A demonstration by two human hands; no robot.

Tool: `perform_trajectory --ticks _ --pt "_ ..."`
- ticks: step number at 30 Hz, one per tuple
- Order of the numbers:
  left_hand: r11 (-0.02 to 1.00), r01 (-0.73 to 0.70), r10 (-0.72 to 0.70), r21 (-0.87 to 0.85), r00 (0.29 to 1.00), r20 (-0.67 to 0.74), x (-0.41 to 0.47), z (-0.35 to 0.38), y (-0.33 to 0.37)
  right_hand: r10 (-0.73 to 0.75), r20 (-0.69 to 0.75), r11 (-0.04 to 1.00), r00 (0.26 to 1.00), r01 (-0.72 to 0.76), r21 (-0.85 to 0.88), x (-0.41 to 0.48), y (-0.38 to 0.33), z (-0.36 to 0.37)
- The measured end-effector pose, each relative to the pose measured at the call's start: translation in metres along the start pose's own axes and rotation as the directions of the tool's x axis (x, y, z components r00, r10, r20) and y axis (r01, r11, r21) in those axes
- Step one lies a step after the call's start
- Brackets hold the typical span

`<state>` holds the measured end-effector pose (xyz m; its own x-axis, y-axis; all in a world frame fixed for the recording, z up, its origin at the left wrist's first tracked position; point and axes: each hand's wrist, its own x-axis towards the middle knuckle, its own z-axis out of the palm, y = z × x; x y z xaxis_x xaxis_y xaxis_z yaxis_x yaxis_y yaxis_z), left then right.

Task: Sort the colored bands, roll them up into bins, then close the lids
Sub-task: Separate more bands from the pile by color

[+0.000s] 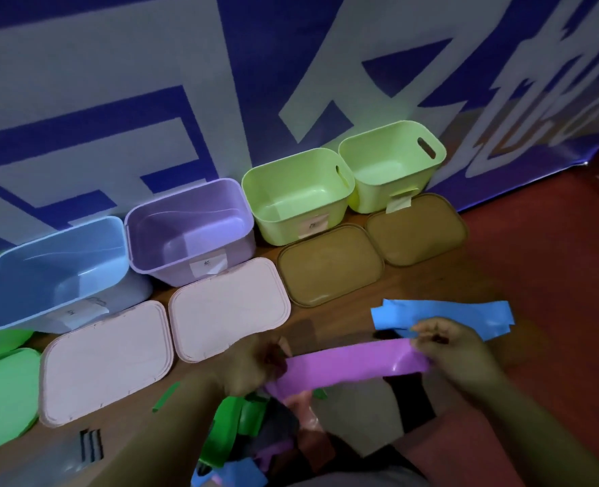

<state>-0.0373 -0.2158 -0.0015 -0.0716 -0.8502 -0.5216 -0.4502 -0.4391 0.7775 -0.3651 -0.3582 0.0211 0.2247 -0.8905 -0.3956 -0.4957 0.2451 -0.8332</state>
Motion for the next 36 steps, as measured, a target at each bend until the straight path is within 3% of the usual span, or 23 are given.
perform_trajectory --ticks 12,15,17,21,25,29,31,36 --pt "0.978 -0.096 0.128 0.187 0.978 -0.167 0.098 0.038 0.047 0.193 -0.068 0.981 0.979 -0.194 -0.012 -0.026 0.084 -0.022" --pt "0.980 -0.075 0.105 0.186 0.982 -0.157 0.116 0.042 0.050 0.184 -0.078 0.975 0.980 -0.192 -0.113 -0.022 0.095 -0.025" --pt "0.959 -0.072 0.126 0.275 0.975 -0.183 0.118 0.041 0.051 0.182 -0.088 0.954 0.979 -0.198 -0.227 -0.019 0.100 -0.028" --pt "0.973 -0.021 0.073 0.232 0.973 -0.218 0.099 0.041 0.046 0.044 -0.042 0.903 0.998 -0.058 -0.426 -0.012 0.094 -0.023" --pt "0.966 0.067 -0.015 0.249 0.979 -0.205 0.067 0.035 0.011 -0.076 0.062 0.890 0.995 0.096 -0.446 -0.004 0.067 0.003" --pt "0.964 0.153 -0.055 0.218 0.914 -0.401 0.019 0.034 -0.003 -0.193 0.192 0.872 0.962 0.258 -0.416 -0.002 0.046 0.041" --pt "0.957 0.156 -0.037 0.243 0.902 -0.430 -0.003 0.035 -0.010 -0.237 0.256 0.857 0.937 0.326 -0.399 -0.005 0.038 0.060" --pt "0.960 0.195 -0.080 0.203 0.880 -0.468 -0.043 0.031 -0.037 -0.151 0.411 0.857 0.899 0.326 -0.398 -0.019 0.020 0.108"
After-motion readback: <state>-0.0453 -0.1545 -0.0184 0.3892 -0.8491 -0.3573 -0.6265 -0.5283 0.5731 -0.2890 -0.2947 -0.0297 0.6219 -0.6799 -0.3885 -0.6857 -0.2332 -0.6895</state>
